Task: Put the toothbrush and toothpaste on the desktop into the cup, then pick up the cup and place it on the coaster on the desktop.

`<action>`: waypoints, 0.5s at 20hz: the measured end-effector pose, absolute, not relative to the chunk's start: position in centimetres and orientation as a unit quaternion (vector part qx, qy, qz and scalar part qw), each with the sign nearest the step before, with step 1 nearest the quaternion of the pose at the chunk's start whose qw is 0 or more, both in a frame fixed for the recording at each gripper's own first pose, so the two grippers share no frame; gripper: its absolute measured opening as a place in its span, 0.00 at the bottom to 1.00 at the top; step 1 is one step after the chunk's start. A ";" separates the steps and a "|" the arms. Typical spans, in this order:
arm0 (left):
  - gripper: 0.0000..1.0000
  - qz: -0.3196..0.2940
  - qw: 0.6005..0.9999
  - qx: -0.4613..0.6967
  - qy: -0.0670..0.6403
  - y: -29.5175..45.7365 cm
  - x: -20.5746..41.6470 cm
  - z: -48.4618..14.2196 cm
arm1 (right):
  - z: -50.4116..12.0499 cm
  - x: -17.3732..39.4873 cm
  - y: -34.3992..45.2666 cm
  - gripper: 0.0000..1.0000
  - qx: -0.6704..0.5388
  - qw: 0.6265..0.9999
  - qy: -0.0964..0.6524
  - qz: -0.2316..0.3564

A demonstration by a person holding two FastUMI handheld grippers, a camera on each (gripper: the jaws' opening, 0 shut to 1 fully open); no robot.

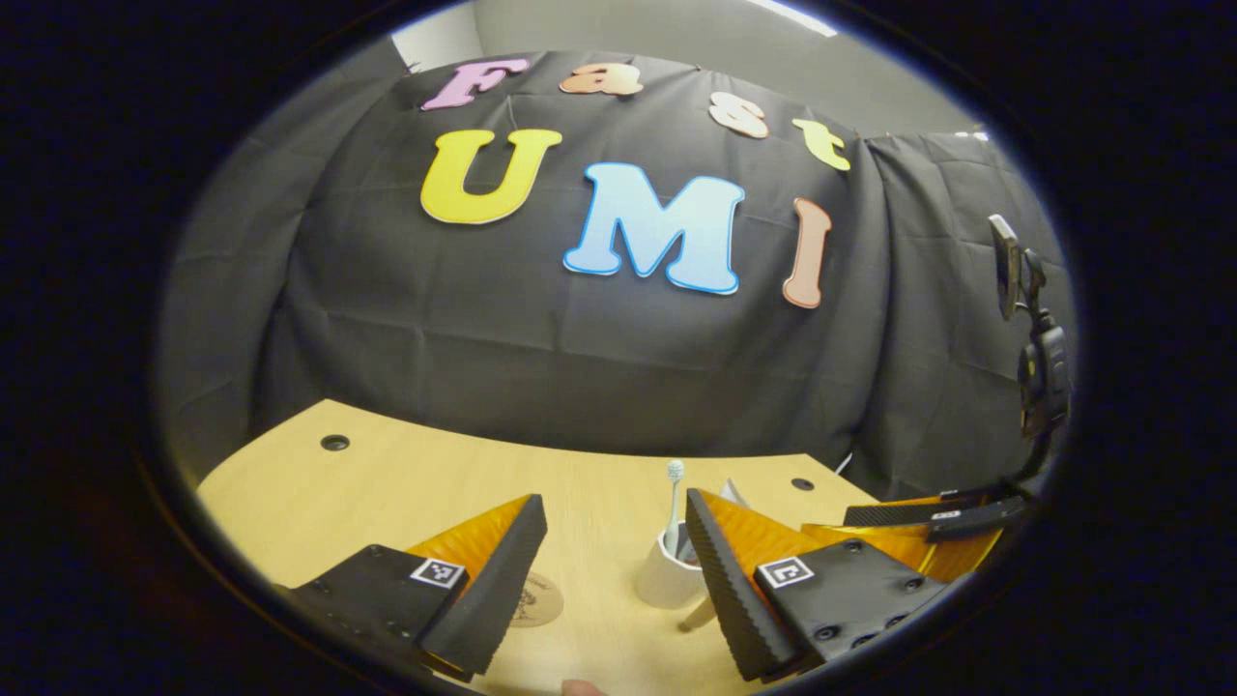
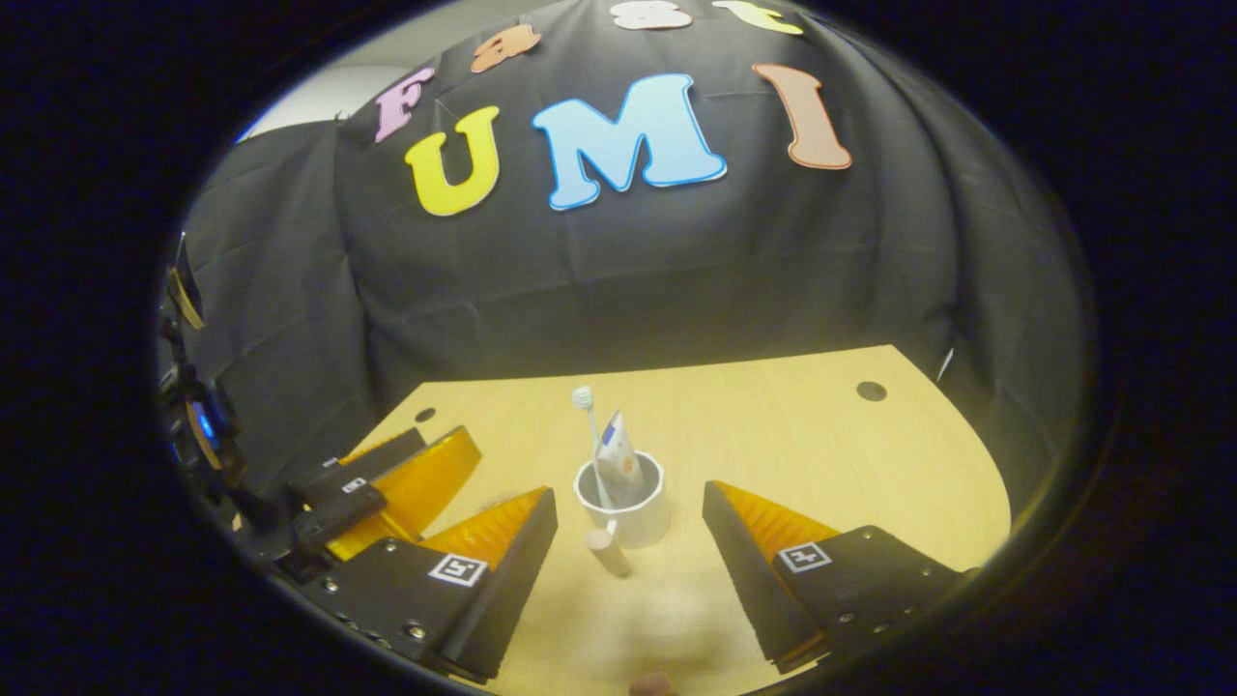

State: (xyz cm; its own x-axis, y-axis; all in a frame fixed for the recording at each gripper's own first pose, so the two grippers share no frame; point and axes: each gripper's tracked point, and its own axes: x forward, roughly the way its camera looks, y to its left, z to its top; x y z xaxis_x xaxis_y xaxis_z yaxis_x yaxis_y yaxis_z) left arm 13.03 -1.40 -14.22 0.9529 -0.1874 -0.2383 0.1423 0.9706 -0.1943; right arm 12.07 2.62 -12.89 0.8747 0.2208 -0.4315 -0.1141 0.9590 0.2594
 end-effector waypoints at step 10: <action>0.89 -0.055 0.982 -0.058 0.168 2.7 11.0 -15.2 | -16.9 14.1 3.8 0.93 0.098 0.927 0.360 0.033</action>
